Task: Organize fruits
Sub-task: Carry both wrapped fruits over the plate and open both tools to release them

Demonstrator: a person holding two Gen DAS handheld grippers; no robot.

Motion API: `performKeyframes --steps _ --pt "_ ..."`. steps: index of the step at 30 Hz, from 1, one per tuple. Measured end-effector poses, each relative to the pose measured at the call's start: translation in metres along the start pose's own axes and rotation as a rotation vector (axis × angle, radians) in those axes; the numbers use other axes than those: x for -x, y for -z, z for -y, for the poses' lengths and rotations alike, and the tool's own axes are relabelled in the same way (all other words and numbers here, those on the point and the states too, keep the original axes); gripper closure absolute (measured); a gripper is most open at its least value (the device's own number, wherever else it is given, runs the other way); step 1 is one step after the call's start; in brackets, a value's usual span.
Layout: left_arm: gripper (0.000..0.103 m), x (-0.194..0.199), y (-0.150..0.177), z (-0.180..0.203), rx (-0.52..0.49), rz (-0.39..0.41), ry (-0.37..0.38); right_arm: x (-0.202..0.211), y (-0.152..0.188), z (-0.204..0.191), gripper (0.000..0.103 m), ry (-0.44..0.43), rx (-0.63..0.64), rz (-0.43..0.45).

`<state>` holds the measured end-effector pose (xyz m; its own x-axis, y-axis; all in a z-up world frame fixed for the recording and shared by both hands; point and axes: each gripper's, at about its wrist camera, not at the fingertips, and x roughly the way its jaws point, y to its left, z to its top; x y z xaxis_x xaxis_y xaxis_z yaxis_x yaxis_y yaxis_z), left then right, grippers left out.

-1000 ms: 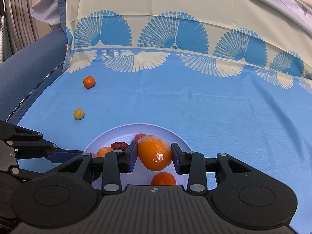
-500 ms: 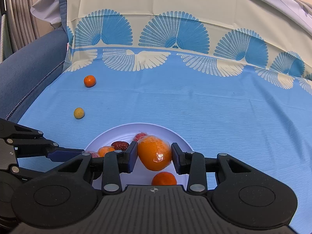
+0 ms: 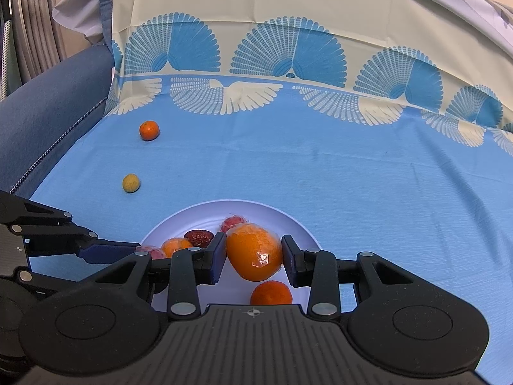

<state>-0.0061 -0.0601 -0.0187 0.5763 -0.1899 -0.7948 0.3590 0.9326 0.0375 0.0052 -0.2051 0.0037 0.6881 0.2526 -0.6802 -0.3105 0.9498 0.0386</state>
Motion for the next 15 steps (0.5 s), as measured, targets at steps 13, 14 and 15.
performKeyframes --steps 13,14,15 --pt "0.052 -0.0005 -0.0002 0.0007 -0.001 -0.002 0.002 -0.0001 0.0007 0.001 0.046 0.019 -0.004 -0.002" --pt "0.052 0.0001 -0.0002 0.0007 0.001 0.001 0.002 0.0003 -0.0005 0.0018 0.044 0.025 -0.008 0.003" --pt "0.052 0.0004 -0.0004 0.0002 0.005 0.003 0.001 0.0011 -0.0007 0.0025 0.044 0.03 -0.012 0.007"
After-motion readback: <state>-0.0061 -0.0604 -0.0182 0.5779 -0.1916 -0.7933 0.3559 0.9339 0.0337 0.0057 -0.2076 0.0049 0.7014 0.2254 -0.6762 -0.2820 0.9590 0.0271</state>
